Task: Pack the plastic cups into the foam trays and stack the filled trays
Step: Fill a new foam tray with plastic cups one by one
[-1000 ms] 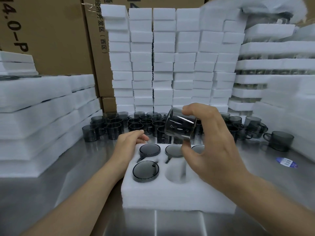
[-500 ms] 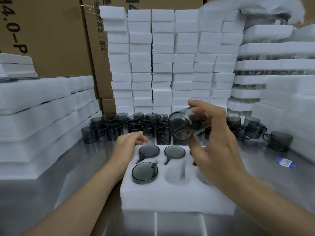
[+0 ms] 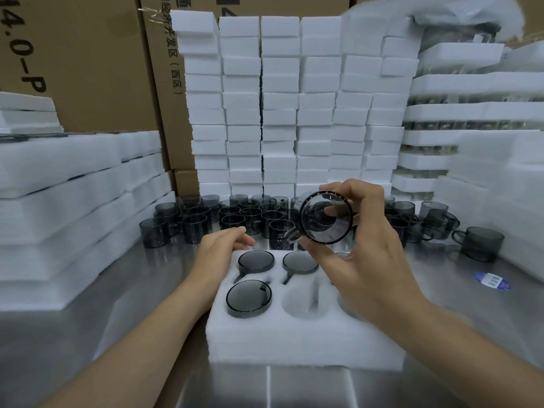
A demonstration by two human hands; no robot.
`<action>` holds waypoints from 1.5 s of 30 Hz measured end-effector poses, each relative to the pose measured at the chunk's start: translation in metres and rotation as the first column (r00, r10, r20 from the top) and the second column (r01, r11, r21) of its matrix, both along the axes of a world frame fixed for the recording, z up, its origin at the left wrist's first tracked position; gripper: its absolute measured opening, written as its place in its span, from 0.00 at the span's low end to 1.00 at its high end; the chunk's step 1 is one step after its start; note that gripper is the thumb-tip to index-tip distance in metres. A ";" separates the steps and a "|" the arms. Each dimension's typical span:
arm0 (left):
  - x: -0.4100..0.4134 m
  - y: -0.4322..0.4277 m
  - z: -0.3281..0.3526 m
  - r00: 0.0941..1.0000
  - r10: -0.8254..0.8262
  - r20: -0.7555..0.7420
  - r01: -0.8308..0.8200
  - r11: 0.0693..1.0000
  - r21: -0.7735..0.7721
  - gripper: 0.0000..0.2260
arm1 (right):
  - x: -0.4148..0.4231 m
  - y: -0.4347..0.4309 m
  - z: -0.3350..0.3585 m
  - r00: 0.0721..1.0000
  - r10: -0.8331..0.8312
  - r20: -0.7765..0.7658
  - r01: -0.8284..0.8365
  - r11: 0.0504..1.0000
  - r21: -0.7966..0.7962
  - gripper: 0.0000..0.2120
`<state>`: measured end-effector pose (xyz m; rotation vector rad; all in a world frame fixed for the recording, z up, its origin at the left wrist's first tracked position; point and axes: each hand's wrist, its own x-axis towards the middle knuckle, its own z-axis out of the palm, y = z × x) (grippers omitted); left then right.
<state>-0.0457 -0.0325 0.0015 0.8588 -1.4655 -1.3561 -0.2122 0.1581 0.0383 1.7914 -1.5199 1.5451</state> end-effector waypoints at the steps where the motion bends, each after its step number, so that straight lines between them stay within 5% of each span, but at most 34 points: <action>1: 0.000 0.000 0.000 1.000 -0.003 -0.001 0.003 1.000 -0.001 0.17 | 0.000 0.000 0.000 1.000 -0.009 0.009 0.009 1.000 0.016 0.32; 23: -0.001 -0.001 0.000 1.000 -0.023 -0.009 0.023 1.000 0.015 0.15 | -0.004 -0.001 -0.001 0.996 -0.077 -0.051 0.086 0.975 0.204 0.38; 45: -0.001 0.000 0.000 1.000 -0.019 -0.015 0.019 1.000 -0.005 0.14 | 0.004 0.005 0.008 0.981 0.016 0.192 -0.071 0.957 0.282 0.21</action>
